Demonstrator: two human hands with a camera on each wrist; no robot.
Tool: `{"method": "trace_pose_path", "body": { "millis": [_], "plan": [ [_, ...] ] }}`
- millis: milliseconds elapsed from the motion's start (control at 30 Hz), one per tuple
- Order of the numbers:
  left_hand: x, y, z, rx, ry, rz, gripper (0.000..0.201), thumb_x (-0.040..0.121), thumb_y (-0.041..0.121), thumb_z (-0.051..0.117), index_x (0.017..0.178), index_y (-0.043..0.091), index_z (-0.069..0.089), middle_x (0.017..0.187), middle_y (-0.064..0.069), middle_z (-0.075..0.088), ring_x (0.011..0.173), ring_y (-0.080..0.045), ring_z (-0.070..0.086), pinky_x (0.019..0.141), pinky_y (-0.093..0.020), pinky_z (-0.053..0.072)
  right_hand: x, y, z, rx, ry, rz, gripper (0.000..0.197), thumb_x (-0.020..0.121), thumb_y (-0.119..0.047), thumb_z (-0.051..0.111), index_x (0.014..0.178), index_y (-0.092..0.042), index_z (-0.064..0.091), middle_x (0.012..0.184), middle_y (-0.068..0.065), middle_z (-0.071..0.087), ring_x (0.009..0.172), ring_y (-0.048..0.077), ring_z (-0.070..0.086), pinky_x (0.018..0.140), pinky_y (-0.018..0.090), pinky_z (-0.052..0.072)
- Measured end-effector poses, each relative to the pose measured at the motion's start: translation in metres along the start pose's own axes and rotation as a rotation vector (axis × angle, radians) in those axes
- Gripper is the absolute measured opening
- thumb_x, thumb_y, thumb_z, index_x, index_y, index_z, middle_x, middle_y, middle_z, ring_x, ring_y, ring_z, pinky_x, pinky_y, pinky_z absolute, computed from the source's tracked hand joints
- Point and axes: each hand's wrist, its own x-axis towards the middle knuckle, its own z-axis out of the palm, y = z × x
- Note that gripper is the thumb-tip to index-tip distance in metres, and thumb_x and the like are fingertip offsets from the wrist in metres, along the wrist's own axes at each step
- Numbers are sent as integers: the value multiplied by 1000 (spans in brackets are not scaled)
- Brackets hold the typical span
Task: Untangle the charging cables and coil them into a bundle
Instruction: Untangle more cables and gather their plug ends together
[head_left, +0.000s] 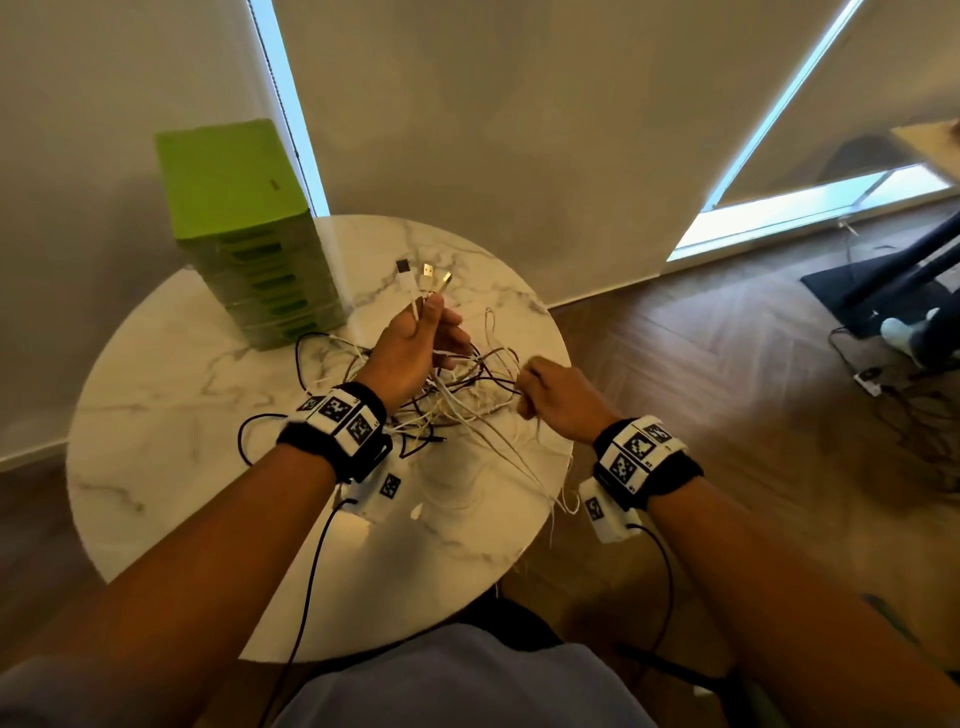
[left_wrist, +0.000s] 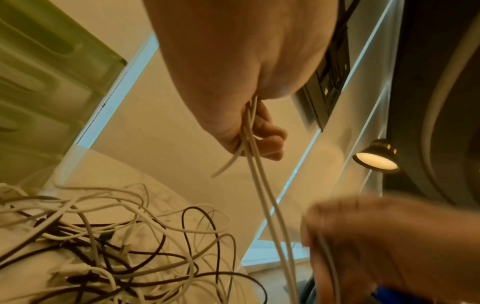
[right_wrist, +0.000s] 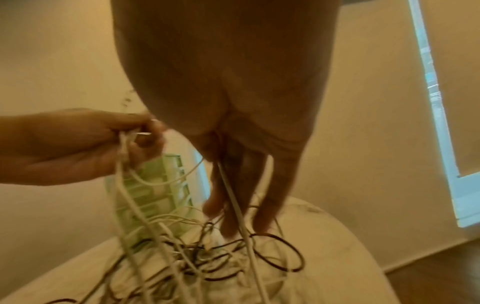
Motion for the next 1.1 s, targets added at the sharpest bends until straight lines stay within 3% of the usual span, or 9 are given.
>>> {"method": "trace_pose_path", "body": {
  "millis": [133, 267, 433, 500, 600, 733, 867, 933, 1100],
  "plan": [
    [-4, 5, -13, -96, -81, -42, 43, 108, 44, 32, 99, 8, 55, 55, 3, 49, 58, -18, 61, 59, -34, 53, -4, 23, -6, -527, -450, 273, 56, 99, -33, 52, 147, -6, 40, 150, 17, 46, 136, 31, 46, 112, 39, 39],
    [-8, 13, -12, -320, -190, -155, 39, 108, 42, 34, 92, 12, 53, 58, 6, 29, 52, -10, 27, 55, -26, 36, 0, -20, 16, -120, -372, -31, 98, 83, -42, 73, 159, -19, 14, 166, 7, 17, 152, 22, 17, 123, 37, 18],
    [-11, 28, -29, -487, -330, -245, 37, 105, 46, 40, 85, 17, 52, 67, 4, 30, 58, -12, 31, 65, -31, 38, 4, -70, 48, 220, -553, 15, 43, 95, -47, 57, 99, -6, 68, 95, 9, 75, 102, 31, 68, 105, 45, 47],
    [-12, 32, -45, -494, -391, -265, 36, 105, 40, 40, 80, 17, 49, 70, 3, 35, 63, -14, 40, 79, -39, 44, 0, -80, 42, 216, -587, 104, 45, 101, -46, 51, 78, -10, 63, 64, -1, 69, 78, 27, 71, 90, 36, 52],
    [-16, 32, -74, -465, -411, -272, 29, 100, 35, 42, 77, 16, 44, 70, 0, 45, 75, -22, 57, 102, -49, 41, 13, -73, 33, -265, -257, 3, 39, 101, -46, 51, 72, -20, 52, 71, 5, 62, 77, 30, 67, 71, 36, 45],
    [-22, 36, -98, -500, -283, -159, 16, 90, 28, 38, 79, 17, 39, 71, 0, 44, 87, -23, 60, 99, -40, 46, 26, -72, 42, -193, 115, -116, 19, 96, -34, 57, 96, -19, 46, 84, 8, 62, 80, 33, 60, 67, 40, 46],
    [-23, 32, -115, -608, -52, 2, 11, 90, 20, 39, 80, 21, 36, 67, 7, 42, 72, -14, 46, 100, -41, 45, 8, -100, 83, -248, -129, -335, 55, 98, -27, 59, 144, -10, 34, 127, 10, 55, 110, 25, 56, 88, 27, 41],
    [-22, 29, -119, -629, 87, 44, 11, 84, 20, 44, 80, 23, 34, 69, 9, 37, 65, -10, 36, 79, -30, 49, -4, -112, 109, -349, -206, -423, 76, 96, -27, 61, 155, -6, 18, 149, 17, 41, 127, 29, 49, 102, 35, 42],
    [-16, 5, -132, -466, 312, -50, 11, 96, 16, 44, 91, 21, 36, 71, 7, 29, 56, -5, 27, 56, -22, 26, -5, -128, 153, -282, -273, -492, 92, 90, -28, 67, 158, -9, 8, 146, 17, 43, 127, 31, 48, 108, 43, 43]
  ]
}}
